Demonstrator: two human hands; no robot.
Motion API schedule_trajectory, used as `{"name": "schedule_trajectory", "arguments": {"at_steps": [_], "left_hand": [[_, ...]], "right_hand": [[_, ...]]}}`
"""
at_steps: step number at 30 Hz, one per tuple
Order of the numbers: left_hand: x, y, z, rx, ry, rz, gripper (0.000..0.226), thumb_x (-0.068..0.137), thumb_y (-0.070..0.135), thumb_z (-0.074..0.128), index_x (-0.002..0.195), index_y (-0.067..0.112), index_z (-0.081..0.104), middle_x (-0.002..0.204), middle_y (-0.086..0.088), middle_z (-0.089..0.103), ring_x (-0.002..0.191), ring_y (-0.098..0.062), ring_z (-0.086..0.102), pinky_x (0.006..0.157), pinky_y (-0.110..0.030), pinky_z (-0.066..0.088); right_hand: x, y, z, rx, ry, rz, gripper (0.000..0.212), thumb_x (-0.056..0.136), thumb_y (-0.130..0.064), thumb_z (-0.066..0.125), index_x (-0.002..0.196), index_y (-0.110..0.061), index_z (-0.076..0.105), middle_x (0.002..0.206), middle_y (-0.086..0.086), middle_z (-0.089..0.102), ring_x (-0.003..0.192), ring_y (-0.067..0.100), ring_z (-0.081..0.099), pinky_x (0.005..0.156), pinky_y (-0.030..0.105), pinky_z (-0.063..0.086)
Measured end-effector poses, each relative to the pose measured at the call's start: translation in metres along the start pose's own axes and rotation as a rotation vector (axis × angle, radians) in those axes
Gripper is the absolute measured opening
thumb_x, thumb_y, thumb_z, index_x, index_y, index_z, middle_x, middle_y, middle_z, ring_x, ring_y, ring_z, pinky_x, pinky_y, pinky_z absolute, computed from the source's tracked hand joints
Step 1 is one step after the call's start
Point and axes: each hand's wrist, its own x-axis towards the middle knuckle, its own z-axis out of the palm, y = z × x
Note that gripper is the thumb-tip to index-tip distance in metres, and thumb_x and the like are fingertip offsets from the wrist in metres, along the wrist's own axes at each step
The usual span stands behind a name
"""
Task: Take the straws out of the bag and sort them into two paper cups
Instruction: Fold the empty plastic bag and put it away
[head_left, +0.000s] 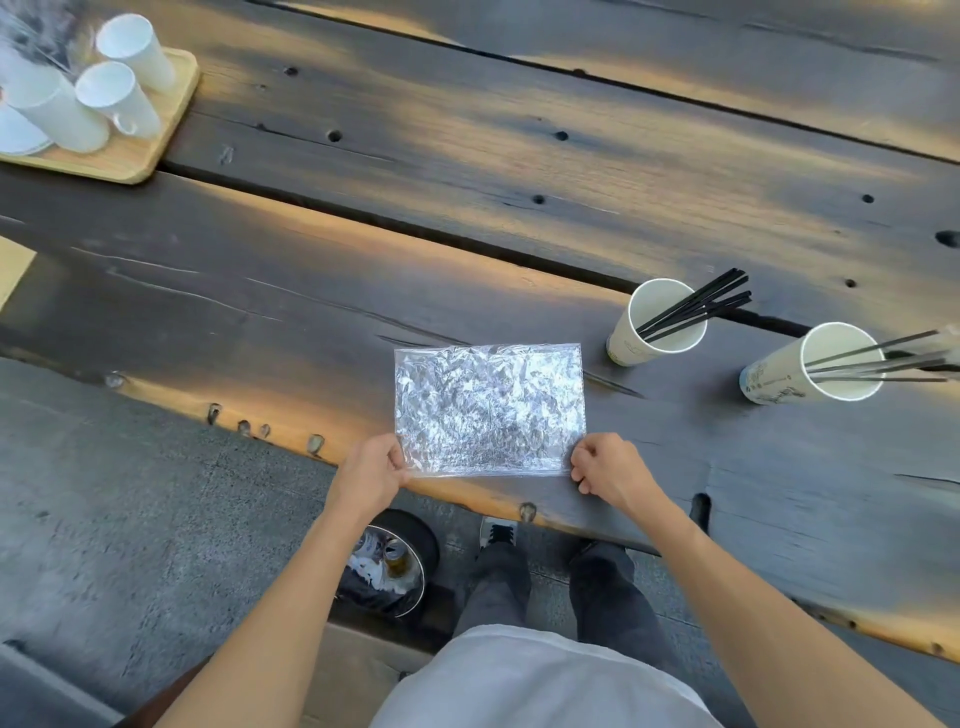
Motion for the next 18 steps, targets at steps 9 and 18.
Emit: {"name": "schedule_trajectory", "arguments": {"at_steps": [9,18], "left_hand": [[0.010,0.057,0.002,0.148,0.110,0.314,0.013,0.096,0.011,0.056,0.100,0.021,0.063,0.107,0.007,0.063,0.103,-0.012,0.058,0.092,-0.029,0.049],[0.010,0.083,0.049,0.372,0.094,0.501,0.065,0.085,0.003,0.069,0.142,0.013,0.038,0.143,-0.010,0.040,0.114,-0.027,0.047,0.085,-0.037,0.054]], "right_hand": [[0.009,-0.015,0.001,-0.461,0.008,-0.169,0.008,0.098,-0.016,0.035,0.103,-0.015,0.041,0.101,0.013,0.056,0.083,0.040,0.056,0.066,0.042,0.041],[0.017,-0.045,0.014,-0.592,0.192,-0.428,0.023,0.090,-0.007,0.051,0.112,-0.007,0.056,0.113,0.011,0.054,0.093,0.036,0.060,0.067,0.043,0.051]]}}
